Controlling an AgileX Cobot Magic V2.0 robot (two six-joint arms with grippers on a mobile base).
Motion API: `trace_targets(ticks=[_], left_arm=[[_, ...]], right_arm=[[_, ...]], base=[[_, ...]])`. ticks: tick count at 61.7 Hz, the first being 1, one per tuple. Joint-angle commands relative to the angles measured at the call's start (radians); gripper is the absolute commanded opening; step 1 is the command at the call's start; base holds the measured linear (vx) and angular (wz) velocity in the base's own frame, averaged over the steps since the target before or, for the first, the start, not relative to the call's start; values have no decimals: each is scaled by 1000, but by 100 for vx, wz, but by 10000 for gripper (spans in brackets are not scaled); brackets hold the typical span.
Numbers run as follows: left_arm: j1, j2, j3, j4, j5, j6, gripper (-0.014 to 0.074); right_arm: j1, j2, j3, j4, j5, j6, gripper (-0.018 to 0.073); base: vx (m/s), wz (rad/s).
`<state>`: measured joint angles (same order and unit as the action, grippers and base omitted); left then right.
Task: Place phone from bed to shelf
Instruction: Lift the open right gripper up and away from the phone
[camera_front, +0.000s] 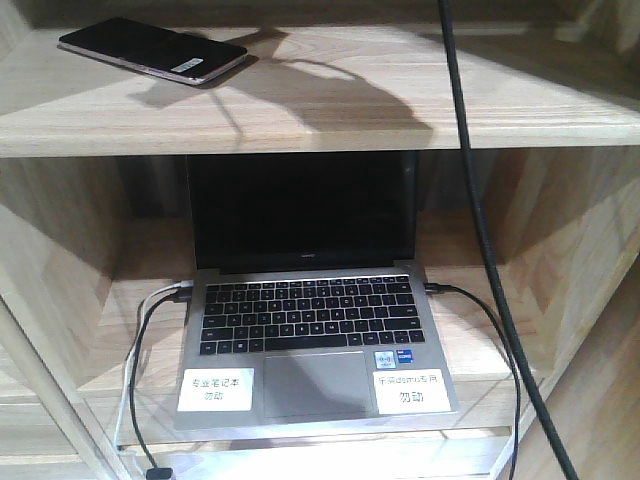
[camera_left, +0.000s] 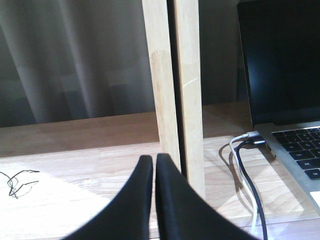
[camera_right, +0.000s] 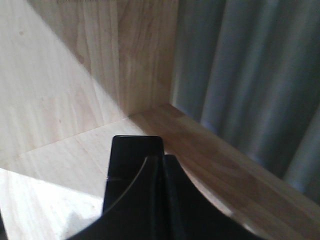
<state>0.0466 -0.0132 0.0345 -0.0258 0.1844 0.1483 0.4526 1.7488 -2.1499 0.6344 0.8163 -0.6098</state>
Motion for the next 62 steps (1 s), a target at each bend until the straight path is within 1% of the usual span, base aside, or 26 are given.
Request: trace_targets(ticks=[1, 18, 23, 31, 34, 39, 49, 62], left_arm=[[1, -12, -22, -9, -73, -6, 1], [1, -12, -22, -9, -73, -6, 1], [1, -12, -22, -9, -73, -6, 1], [1, -12, -22, -9, -73, -6, 1], [1, -12, -22, -9, -73, -6, 1], [1, -12, -22, -9, -73, -6, 1], [1, -12, -22, -9, -73, -6, 1], [1, -12, -22, -9, -73, -6, 1]], right_arm=[[-7, -57, -27, 1, -72, -8, -6], [-7, -89, -13, 4, -120, -23, -6], [-7, -130, 83, 6, -207, -23, -6], [-7, -240, 316, 11, -394, -24, -5], [-7, -282, 380, 10, -450, -24, -5], [-7, -345, 491, 10, -510, -34, -5], [-7, -475, 663, 10, -523, -78, -5], [-7, -663, 891, 10, -529, -81, -5]], base=[[0, 0], [0, 0], [0, 0], [0, 0], [0, 0], [0, 0], [0, 0], [0, 0]])
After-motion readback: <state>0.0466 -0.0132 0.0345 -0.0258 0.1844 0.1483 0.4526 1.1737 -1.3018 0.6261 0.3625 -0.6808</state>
